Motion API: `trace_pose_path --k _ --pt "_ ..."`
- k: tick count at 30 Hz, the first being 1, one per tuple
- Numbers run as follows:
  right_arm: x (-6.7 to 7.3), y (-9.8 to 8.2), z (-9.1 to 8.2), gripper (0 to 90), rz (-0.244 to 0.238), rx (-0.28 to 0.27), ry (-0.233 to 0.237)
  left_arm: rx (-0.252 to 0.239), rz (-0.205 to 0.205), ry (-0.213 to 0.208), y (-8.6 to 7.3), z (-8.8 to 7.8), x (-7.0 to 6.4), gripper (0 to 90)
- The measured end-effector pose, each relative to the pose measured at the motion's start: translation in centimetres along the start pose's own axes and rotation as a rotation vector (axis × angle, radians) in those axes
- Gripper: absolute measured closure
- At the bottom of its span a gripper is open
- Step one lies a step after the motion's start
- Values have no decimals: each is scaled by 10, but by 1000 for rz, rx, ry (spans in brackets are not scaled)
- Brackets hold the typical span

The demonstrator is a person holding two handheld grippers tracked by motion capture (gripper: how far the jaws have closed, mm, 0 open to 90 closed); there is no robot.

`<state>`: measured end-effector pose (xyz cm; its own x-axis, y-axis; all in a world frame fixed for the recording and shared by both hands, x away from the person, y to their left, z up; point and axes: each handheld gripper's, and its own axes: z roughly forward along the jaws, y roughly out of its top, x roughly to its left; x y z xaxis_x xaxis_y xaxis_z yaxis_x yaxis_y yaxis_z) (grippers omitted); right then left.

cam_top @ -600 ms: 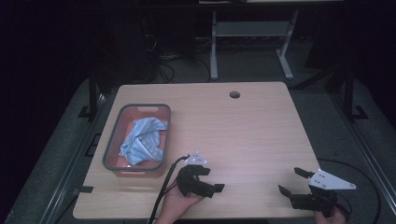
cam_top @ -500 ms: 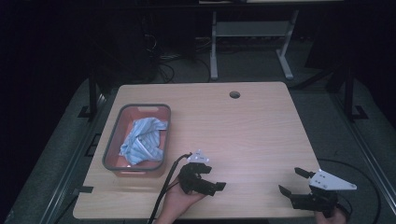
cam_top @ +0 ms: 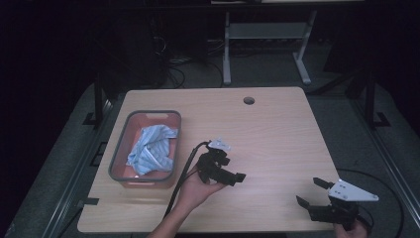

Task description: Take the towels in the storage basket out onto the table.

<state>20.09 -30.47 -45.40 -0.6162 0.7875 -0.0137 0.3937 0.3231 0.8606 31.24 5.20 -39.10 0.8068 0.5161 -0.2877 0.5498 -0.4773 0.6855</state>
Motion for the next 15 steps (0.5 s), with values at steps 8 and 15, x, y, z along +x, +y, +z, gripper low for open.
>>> trace_pose_path --k 8,15 --pt "-1 -3 -2 137 16 -4 -8 24 12 14 24 -5 7 184" --pt "-2 -4 -3 137 21 -5 -14 46 17 30 36 -7 16 184"
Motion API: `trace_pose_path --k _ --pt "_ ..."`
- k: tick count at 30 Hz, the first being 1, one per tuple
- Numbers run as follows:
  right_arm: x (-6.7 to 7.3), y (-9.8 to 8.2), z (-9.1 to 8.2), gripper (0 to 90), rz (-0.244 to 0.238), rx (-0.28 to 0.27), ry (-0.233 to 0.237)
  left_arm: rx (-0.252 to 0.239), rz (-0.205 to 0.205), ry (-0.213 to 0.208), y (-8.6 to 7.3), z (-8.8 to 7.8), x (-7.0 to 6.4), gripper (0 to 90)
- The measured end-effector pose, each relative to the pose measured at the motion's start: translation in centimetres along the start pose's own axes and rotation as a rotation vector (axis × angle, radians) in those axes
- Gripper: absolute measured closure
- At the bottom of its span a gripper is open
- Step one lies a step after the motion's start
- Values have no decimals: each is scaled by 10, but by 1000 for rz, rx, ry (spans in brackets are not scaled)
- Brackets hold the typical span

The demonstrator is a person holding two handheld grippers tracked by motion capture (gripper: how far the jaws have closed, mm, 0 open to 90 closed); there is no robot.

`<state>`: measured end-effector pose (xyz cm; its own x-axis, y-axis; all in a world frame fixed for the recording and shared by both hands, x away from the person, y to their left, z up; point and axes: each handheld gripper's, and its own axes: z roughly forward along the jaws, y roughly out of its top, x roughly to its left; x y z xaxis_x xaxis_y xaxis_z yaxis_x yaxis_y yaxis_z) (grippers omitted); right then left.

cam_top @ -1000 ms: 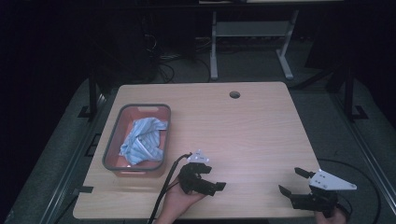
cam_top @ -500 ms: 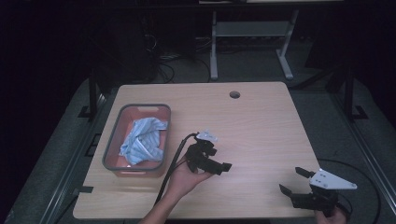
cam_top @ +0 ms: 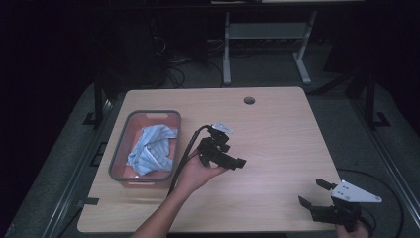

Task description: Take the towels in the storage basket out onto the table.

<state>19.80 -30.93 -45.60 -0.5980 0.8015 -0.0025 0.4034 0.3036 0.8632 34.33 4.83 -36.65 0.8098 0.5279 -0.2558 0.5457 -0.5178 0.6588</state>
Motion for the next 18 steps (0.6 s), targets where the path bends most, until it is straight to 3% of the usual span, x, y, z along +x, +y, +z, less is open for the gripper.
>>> trace_pose_path --k 8,18 --pt "5 1 -1 137 -20 -2 15 18 -6 27 6 -8 11 185" --pt "9 2 -1 137 -27 -1 25 16 -19 52 3 -32 28 180"
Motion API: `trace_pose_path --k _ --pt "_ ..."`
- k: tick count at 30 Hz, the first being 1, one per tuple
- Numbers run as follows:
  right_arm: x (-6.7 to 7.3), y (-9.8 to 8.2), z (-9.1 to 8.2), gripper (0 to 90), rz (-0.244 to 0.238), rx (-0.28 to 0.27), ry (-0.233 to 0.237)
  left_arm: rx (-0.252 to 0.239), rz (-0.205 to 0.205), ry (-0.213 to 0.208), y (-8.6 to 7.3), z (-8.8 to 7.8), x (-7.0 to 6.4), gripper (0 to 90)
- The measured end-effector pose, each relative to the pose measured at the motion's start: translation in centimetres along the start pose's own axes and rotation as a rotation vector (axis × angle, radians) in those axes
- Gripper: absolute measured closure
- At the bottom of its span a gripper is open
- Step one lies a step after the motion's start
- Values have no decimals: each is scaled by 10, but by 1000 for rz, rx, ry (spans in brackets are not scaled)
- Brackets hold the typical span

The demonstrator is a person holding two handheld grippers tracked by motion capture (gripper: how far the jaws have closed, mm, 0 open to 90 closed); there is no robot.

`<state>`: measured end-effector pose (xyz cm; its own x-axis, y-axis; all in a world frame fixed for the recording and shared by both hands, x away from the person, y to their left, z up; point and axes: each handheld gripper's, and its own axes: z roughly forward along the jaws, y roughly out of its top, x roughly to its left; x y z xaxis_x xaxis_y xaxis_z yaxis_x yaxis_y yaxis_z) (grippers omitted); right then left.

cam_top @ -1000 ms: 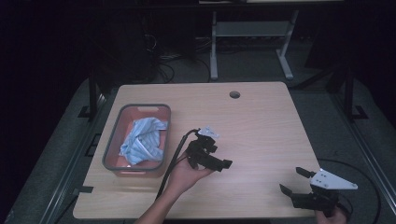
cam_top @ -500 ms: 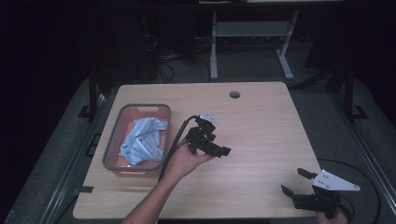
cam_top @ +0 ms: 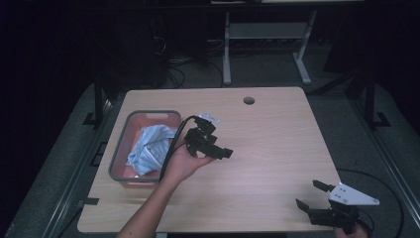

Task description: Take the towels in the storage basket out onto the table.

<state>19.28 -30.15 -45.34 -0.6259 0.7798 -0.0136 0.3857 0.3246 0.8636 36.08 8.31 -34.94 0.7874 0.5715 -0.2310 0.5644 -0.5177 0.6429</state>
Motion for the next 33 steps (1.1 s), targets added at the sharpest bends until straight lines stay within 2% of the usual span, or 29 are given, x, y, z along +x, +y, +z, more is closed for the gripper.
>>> trace_pose_path --k 3,6,11,12,13,17,20,33 --pt "0 0 0 137 2 -1 -1 8 -3 22 1 -6 6 179" --pt "-1 0 1 137 -2 -1 -7 6 -28 17 0 -11 13 177" --pt "-1 0 1 137 1 0 0 24 -44 41 2 -24 24 172" --pt "-1 0 1 137 -1 0 1 19 -50 54 3 -28 27 172" --pt "0 0 1 137 2 5 3 12 -67 52 4 -30 28 172" --pt "0 1 1 137 2 -1 3 -9 -86 57 5 -43 35 177" --pt "0 0 2 137 -1 4 4 -4 -77 80 5 -48 37 177" --pt "0 1 1 137 -3 6 4 -44 -132 128 -12 -77 56 180"
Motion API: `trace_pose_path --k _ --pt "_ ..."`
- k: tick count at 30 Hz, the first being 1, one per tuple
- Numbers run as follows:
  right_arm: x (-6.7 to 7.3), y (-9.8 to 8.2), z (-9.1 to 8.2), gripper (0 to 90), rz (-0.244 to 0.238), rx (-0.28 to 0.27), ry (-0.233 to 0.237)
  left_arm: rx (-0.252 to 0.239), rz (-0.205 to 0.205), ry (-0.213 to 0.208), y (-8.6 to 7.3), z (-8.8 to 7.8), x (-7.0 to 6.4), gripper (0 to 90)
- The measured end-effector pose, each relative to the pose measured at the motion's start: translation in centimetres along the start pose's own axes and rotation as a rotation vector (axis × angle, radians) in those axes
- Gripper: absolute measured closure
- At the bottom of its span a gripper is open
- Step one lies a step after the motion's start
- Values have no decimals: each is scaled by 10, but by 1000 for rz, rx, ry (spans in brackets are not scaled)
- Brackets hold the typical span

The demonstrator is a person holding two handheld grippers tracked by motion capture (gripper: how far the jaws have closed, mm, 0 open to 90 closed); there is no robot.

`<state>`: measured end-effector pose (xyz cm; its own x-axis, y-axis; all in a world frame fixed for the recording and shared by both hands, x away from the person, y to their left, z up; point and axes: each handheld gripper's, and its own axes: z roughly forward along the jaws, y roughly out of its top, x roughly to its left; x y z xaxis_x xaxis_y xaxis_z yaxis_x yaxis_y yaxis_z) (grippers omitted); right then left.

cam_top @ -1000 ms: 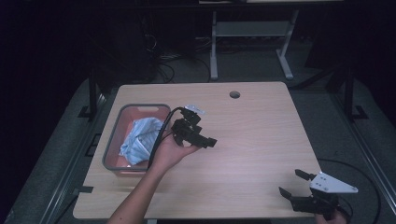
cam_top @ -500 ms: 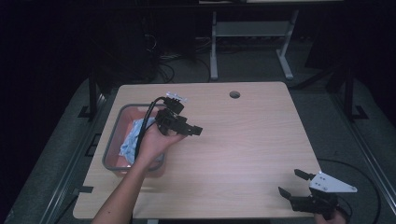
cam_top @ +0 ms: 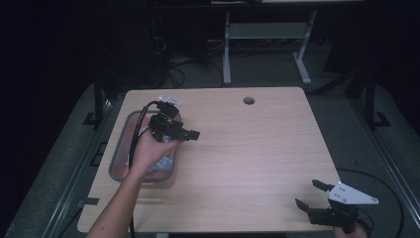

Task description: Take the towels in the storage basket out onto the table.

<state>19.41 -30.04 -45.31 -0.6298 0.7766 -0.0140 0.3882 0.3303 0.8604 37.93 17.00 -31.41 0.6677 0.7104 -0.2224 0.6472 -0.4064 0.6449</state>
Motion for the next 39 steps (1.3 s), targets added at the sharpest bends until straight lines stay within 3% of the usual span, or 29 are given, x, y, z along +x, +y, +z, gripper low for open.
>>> trace_pose_path --k 8,26,32,39 --pt "-2 0 0 137 -7 -3 -6 7 -37 49 -7 -21 20 190" --pt "-1 0 1 137 -1 9 1 -23 -183 149 -46 -52 71 189" --pt "0 0 2 137 -14 5 4 -9 -214 174 -57 -50 81 190" --pt "0 0 2 137 -16 5 5 40 -259 213 -66 -35 92 191"
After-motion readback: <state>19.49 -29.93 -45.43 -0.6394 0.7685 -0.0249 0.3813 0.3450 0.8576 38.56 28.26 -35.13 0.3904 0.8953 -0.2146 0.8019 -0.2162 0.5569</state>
